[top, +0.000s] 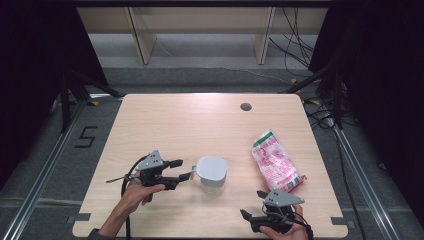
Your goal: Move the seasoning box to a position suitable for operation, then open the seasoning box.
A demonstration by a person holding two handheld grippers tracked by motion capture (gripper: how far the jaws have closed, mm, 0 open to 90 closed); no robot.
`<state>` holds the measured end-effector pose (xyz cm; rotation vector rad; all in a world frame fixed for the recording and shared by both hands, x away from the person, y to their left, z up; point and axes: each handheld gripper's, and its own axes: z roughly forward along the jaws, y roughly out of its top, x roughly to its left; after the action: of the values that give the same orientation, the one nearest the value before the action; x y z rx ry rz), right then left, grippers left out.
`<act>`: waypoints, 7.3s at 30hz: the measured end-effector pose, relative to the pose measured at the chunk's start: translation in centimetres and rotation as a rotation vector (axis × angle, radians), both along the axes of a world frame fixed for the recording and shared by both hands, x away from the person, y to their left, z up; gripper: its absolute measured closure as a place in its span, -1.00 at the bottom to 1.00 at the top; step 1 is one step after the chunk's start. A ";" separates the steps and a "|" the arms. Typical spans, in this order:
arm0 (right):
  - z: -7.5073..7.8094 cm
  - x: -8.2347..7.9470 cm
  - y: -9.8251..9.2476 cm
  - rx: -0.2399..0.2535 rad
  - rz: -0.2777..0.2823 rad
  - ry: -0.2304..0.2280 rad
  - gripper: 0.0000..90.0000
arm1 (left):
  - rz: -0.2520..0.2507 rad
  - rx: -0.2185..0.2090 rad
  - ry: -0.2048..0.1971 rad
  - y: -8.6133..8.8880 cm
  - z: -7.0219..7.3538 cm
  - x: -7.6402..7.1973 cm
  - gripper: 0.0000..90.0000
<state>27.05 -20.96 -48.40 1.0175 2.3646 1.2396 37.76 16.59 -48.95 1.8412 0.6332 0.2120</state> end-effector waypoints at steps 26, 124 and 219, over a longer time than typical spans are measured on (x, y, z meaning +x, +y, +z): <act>0.0 0.0 -0.1 -0.007 0.006 0.005 -0.59 | -0.167 0.105 -0.092 -1.8 -0.1 -0.5 0.39; -0.2 0.2 0.2 -0.019 0.049 0.016 -0.55 | 0.105 0.142 -0.101 -4.2 -1.1 5.5 0.54; -0.2 0.1 0.0 -0.059 -0.018 -0.003 -0.54 | 0.045 0.080 -0.175 -5.5 5.1 1.7 0.97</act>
<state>27.18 -20.91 -48.61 1.0151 2.3696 1.1577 39.43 11.13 -43.81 1.8611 0.5511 0.4294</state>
